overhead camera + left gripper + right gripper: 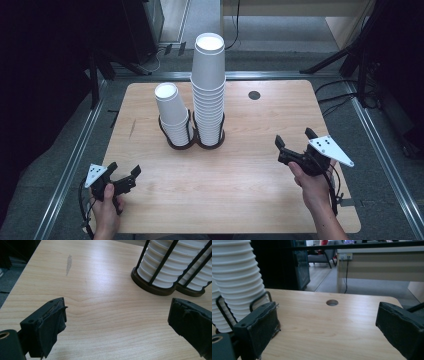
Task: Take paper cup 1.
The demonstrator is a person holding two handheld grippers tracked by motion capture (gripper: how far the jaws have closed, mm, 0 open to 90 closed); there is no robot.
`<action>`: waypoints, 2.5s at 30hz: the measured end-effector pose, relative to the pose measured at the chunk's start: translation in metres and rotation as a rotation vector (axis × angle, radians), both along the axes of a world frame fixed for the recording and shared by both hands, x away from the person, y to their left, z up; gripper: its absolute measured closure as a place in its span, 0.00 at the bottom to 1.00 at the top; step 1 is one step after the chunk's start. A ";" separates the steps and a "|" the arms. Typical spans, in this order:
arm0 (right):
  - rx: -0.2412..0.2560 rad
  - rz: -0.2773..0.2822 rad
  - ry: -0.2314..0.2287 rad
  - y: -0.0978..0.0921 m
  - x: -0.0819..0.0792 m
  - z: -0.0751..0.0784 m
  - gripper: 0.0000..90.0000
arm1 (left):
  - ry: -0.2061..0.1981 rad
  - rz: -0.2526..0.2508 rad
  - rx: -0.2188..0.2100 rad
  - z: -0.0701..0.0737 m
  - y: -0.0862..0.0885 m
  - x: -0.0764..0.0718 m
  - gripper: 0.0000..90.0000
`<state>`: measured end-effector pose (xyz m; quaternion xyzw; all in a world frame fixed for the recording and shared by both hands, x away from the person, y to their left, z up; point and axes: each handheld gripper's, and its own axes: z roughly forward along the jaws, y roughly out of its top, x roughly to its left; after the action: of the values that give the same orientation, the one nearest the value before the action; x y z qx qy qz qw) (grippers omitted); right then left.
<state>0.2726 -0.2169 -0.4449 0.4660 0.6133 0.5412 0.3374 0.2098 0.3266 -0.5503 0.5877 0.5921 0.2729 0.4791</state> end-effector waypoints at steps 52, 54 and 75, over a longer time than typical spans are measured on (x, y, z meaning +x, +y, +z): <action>-0.060 0.185 -0.027 0.065 0.047 0.054 0.04 | -0.011 0.032 -0.022 -0.002 -0.003 0.003 0.02; -0.063 0.188 -0.031 0.069 0.049 0.056 0.04 | -0.016 0.026 -0.009 -0.002 -0.004 0.003 0.02; 0.006 0.276 -0.075 0.132 0.064 0.089 0.03 | -0.038 0.010 -0.013 -0.002 -0.004 0.000 0.02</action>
<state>0.3369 -0.0848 -0.3559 0.3578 0.6567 0.6014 0.2811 0.2099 0.3227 -0.5528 0.5764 0.5877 0.2824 0.4926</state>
